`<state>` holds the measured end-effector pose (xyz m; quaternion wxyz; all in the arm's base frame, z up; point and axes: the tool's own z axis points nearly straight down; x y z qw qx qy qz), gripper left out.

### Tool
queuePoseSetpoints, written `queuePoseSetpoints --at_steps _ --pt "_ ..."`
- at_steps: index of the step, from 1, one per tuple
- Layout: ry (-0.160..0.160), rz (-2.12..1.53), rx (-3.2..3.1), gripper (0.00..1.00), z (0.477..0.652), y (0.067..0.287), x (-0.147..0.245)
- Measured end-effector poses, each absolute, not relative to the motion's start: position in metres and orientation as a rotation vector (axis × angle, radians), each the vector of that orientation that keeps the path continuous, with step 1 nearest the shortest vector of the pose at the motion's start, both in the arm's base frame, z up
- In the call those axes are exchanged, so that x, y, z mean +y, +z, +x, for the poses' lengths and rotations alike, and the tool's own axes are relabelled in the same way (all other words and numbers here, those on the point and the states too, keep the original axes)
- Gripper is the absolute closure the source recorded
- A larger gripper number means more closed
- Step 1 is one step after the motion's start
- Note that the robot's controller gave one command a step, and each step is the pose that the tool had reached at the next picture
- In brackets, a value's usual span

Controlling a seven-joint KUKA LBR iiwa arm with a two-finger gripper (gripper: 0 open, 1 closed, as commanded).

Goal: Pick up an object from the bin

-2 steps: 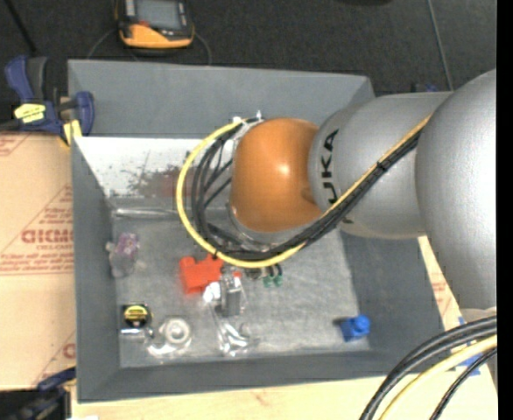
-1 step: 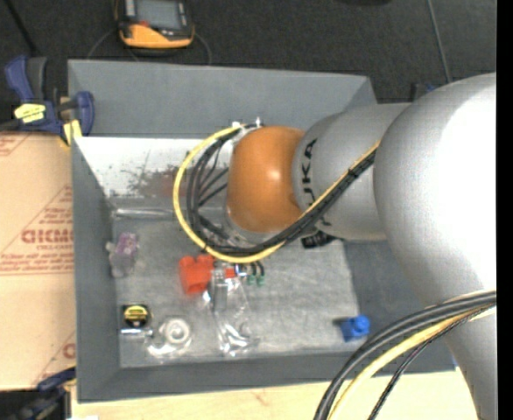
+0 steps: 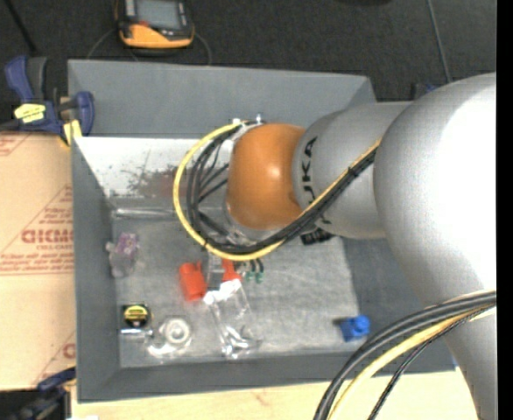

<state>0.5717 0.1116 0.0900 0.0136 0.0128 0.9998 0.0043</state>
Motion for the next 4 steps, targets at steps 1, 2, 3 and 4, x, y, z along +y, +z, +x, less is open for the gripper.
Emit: queuePoseSetpoints --at_steps 1,2,3,4 --pt "0.003 0.053 3.138 1.00 0.562 0.215 0.116" --pt "0.003 0.053 3.138 0.00 0.562 0.215 0.116" --pt "0.008 0.116 3.128 0.00 0.584 0.088 0.101" --pt "0.009 0.120 3.116 1.00 0.586 0.085 0.100"
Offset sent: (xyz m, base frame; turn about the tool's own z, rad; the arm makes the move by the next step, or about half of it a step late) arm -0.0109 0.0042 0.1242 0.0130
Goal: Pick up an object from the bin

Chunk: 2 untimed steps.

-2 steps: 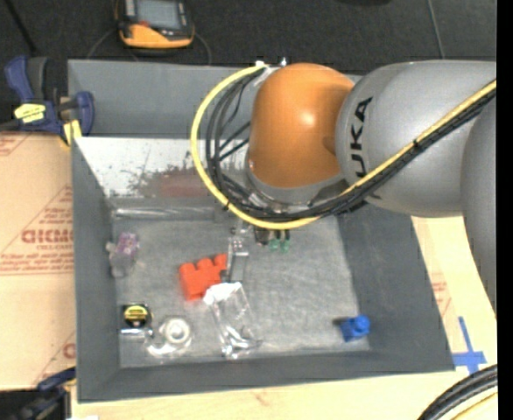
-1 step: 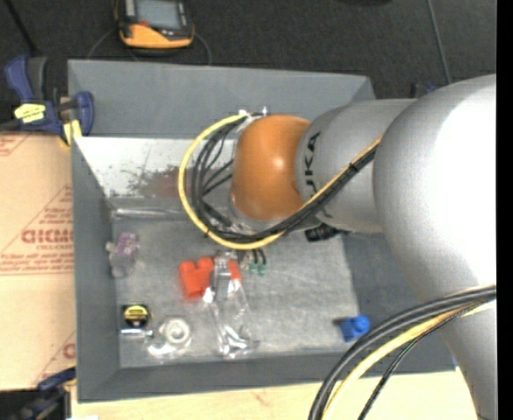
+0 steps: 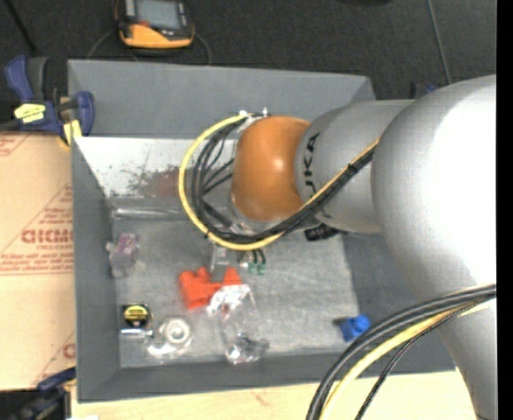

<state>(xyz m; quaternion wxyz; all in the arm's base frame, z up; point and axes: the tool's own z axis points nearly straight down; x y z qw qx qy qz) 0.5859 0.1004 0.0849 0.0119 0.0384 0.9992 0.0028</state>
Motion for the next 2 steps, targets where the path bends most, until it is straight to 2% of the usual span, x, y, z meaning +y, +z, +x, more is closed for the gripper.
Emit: queuePoseSetpoints --at_steps 1,2 --pt "0.000 0.024 3.130 1.00 0.5665 0.2286 0.1104" --pt "-0.002 0.025 3.138 0.00 0.5654 0.2235 0.1100"
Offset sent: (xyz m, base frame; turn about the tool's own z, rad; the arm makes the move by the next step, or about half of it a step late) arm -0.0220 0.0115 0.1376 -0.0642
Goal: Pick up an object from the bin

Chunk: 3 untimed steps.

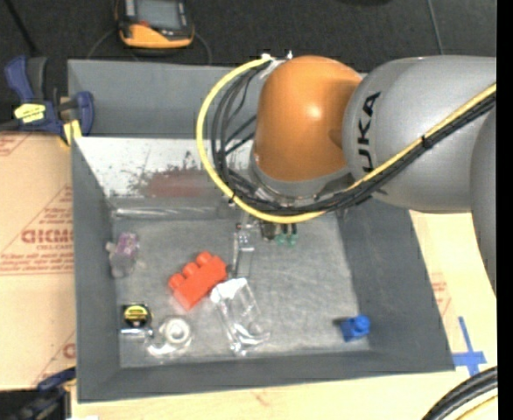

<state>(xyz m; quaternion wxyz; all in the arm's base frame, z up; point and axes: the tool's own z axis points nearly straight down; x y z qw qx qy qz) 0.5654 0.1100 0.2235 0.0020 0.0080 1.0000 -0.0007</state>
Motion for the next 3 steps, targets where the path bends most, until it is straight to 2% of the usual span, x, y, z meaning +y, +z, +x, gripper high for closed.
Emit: queuePoseSetpoints --at_steps 1,2,3 --pt "-0.005 0.033 3.146 0.00 0.550 0.130 0.112" --pt "0.006 0.214 3.125 0.00 0.567 0.072 0.117" --pt "0.007 0.213 3.127 1.00 0.567 0.076 0.118"
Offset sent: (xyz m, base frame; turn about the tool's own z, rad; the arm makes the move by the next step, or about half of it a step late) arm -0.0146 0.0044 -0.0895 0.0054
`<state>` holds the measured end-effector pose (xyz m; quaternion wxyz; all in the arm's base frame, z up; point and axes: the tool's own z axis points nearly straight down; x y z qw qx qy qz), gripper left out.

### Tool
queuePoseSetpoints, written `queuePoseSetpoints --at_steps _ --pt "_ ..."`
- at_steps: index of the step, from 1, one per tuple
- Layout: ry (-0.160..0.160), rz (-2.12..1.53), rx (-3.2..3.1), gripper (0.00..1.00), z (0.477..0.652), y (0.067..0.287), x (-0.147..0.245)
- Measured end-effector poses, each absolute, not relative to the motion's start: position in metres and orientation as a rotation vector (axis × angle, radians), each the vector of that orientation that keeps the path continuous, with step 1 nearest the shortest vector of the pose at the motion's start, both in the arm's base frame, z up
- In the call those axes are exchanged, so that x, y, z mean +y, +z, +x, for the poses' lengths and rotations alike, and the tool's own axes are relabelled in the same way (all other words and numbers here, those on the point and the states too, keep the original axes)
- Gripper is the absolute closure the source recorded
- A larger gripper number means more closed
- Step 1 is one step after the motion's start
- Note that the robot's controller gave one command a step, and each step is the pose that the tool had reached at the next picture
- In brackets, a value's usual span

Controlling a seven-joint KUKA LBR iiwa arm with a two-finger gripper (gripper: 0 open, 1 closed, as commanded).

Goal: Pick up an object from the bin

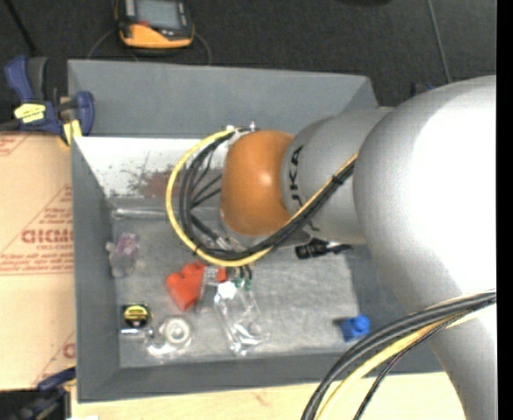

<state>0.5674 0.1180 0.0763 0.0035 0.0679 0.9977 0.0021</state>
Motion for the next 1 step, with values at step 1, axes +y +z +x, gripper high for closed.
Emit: queuePoseSetpoints --at_steps 1 --pt "0.005 0.176 3.123 1.00 0.6300 0.2362 0.0958"
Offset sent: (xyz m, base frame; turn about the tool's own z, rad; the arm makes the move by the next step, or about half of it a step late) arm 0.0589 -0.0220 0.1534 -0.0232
